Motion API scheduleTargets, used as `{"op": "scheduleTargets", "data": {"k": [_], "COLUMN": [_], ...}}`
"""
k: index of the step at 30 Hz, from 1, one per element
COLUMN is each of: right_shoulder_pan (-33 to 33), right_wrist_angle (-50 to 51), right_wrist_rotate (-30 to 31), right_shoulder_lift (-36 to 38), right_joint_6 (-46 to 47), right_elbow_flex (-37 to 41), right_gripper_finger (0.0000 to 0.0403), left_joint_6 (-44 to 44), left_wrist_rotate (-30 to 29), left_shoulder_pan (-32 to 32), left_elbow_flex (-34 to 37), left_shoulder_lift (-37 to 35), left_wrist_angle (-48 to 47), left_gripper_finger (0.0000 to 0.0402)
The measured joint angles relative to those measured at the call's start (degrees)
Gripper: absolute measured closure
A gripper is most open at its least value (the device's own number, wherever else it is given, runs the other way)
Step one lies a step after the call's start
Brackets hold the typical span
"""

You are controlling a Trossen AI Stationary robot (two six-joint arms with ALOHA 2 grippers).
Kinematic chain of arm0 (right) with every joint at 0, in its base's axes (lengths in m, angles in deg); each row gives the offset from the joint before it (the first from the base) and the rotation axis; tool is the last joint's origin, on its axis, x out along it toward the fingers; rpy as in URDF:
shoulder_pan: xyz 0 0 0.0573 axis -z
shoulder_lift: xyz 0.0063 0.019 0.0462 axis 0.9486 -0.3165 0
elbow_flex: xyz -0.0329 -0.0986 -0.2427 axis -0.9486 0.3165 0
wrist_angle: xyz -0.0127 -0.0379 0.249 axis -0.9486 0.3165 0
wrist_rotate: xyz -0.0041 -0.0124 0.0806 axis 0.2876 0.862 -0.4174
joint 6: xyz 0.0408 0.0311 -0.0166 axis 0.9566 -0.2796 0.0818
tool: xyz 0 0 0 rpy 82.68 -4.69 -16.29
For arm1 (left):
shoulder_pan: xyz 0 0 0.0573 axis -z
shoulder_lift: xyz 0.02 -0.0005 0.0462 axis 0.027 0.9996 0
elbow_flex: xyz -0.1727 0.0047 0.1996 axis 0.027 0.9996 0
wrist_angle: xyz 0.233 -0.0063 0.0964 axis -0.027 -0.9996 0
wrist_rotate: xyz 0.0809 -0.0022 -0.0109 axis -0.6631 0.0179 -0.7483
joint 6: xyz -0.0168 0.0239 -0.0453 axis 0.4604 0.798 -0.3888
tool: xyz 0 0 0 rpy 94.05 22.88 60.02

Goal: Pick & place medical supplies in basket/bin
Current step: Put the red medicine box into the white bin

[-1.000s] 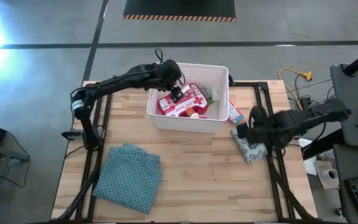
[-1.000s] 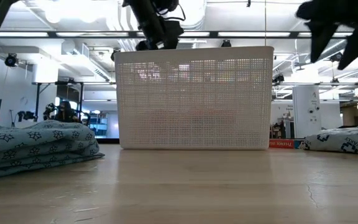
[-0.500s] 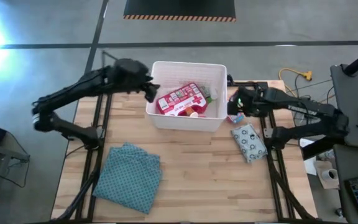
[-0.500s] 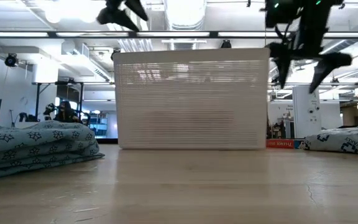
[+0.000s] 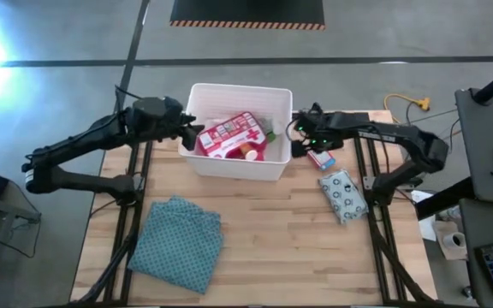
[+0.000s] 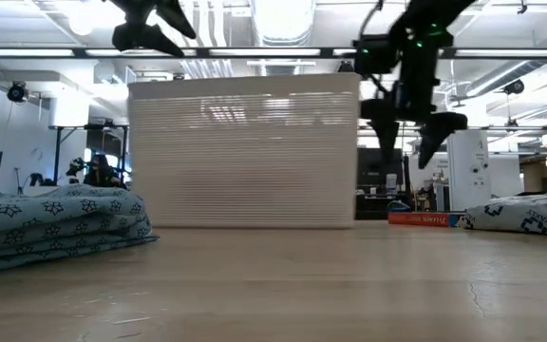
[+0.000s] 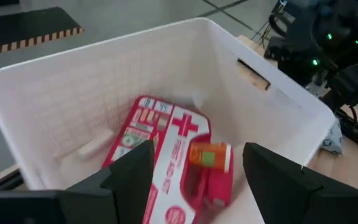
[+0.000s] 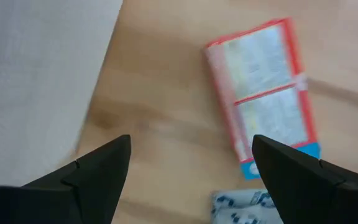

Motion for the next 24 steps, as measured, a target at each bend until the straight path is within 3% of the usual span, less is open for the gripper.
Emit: {"op": "scheduleTargets", "data": {"k": [4, 8, 24], "right_shoulder_pan": [0.02, 3.95, 17.16], "right_wrist_angle": [2.27, 8.10, 3.65], "right_wrist_rotate": [0.70, 3.18, -0.90], "right_shoulder_lift": [-1.14, -0.79, -7.90], "right_joint_6": [-2.21, 3.57, 3.52], "right_elbow_flex": [-2.72, -2.02, 2.49], "right_gripper_finger": [0.0077, 0.0077, 0.0077], "left_joint_6": [2.76, 3.14, 4.88], "left_wrist_rotate": [-0.22, -1.18, 1.37], "left_shoulder_pan": [0.00, -0.04, 0.00], "left_elbow_flex": [-1.58, -3.14, -7.60], "left_shoulder_lift": [0.51, 1.68, 11.38], "left_wrist_angle": [0.40, 1.65, 6.92], "left_gripper_finger": [0.0176, 0.0176, 0.0176]}}
